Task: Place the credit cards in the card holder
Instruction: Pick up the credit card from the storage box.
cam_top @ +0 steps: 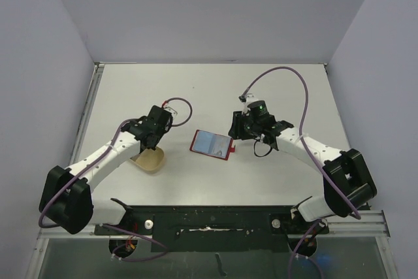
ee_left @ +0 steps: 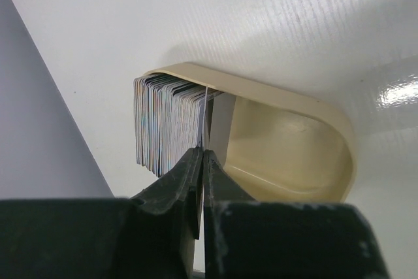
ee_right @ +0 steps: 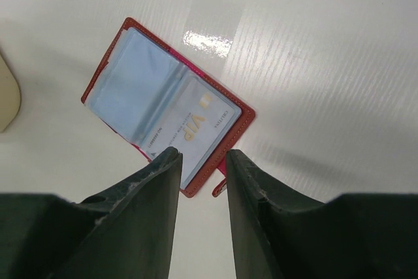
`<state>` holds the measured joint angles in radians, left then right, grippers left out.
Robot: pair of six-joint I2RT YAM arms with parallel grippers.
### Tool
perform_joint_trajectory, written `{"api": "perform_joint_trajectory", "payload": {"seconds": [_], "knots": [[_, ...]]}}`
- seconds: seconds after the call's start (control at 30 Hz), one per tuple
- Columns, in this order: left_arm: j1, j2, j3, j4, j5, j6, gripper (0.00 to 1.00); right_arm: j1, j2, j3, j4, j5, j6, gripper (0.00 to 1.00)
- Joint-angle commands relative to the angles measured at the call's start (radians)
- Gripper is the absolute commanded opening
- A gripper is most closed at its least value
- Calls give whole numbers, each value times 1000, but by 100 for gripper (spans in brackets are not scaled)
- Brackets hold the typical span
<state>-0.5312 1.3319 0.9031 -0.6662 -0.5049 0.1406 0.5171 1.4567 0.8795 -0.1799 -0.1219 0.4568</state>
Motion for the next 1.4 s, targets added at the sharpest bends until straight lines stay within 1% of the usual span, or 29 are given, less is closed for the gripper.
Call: {"api": "perform_joint_trajectory", "payload": {"seconds": [0.0,0.1,0.23,0.33,0.47,0.6,0.73,0.8,0.83,0.9,1.07,1.2,1.37], "knots": [[-2,-23,101,-73,60,-62,0,14,-38,23,41,-12,34,34],[-3,-8,142,-118,73,-110,0,23,-14,30,31,8,80,33],[-2,3,199,-152,87,-202,0,37,-9,23,59,9,120,33],[-3,-12,224,-144,98,-260,0,47,-4,21,93,-31,119,35],[-1,-74,218,-91,150,-281,0,52,-17,14,149,-110,107,36],[11,-175,185,-3,270,-299,0,53,-51,-24,276,-222,126,37],[23,-264,140,96,429,-334,0,60,-92,-61,416,-311,188,38],[25,-299,117,147,511,-359,0,61,-115,-91,517,-349,226,39],[26,-312,105,170,553,-373,0,61,-130,-110,594,-369,246,39],[27,-325,92,200,635,-400,0,64,-154,-139,681,-393,285,40],[28,-334,60,265,810,-471,0,64,-177,-125,715,-433,316,40],[29,-356,-13,396,946,-555,0,66,-174,-133,765,-461,346,40],[29,-369,-70,529,1053,-641,0,66,-158,-145,817,-505,370,42]]}}
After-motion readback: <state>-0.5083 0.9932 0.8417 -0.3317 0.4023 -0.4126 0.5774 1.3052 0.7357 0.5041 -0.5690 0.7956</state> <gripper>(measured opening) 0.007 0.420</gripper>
